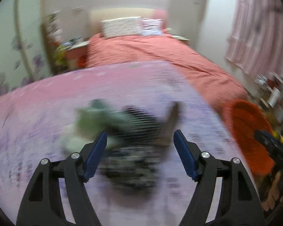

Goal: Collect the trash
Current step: 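Grasp the green towel with the left gripper while the right grasps the black comb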

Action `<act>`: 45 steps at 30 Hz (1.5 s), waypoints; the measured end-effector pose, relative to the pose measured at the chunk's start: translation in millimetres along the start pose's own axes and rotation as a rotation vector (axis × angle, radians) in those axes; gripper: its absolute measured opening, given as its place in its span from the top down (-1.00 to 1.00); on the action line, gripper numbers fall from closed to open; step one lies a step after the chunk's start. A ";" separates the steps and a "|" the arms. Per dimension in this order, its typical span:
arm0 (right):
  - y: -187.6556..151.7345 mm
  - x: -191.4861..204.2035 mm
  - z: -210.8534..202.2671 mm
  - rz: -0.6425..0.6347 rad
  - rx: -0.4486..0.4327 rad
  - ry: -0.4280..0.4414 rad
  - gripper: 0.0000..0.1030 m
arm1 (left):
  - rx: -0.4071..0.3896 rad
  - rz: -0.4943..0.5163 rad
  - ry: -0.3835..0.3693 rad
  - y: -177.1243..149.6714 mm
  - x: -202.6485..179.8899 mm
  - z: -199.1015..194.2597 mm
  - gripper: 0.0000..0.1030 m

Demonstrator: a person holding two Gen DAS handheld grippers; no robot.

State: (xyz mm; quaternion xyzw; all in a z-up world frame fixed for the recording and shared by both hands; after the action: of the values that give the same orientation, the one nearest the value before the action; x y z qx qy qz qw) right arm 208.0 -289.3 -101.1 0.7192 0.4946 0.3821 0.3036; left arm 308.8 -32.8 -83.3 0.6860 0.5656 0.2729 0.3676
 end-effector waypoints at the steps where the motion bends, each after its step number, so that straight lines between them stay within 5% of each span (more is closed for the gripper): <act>1: -1.5 11.4 6.7 -0.008 0.022 0.022 0.05 | 0.003 -0.018 0.022 0.8 13.8 2.4 -0.35; 7: 0.9 62.8 46.6 0.007 0.113 0.118 0.05 | 0.047 -0.105 0.101 5.3 81.3 27.7 -0.16; 15: -2.7 108.3 93.1 -0.061 0.167 0.084 0.03 | 0.117 -0.087 0.036 -5.9 84.0 53.7 0.13; 21: -5.0 110.8 88.0 -0.061 0.164 0.117 0.44 | 0.095 -0.069 0.078 -12.2 89.7 53.5 0.88; 28: -13.7 97.8 60.3 -0.095 0.159 0.123 0.59 | 0.099 -0.087 0.081 -25.6 119.9 29.0 0.89; 30: -12.9 94.0 53.8 -0.107 0.152 0.110 0.89 | 0.092 -0.088 0.083 -30.1 128.5 14.9 0.89; 33: -13.5 85.6 51.5 -0.080 0.166 0.120 0.91 | 0.082 -0.093 0.084 -33.9 135.0 1.8 0.85; 35: -13.7 83.8 52.4 -0.063 0.169 0.128 0.84 | 0.069 -0.114 0.080 -32.8 135.9 -1.3 0.63; 37: -14.2 87.8 54.2 -0.056 0.172 0.126 0.45 | 0.048 -0.119 0.080 -30.1 132.3 -2.7 0.08; 45: -12.6 113.2 71.5 -0.074 0.174 0.097 0.20 | 0.079 -0.038 0.123 -26.5 105.2 22.7 -0.13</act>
State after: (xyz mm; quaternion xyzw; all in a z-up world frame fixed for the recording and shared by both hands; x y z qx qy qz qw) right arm 287.5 -182.6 -120.7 0.7047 0.5662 0.3606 0.2299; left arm 333.7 67.9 -122.4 0.6709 0.6106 0.2848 0.3097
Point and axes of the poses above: each gripper's, at about its wrist camera, not at the fingertips, and z roughly the way its jaws point, x to its left, y to its top, the point moved 3 cm from there along z, roughly the way its jaws point, and after that the axes turned 10 degrees about -x, right-handed, at the moved point
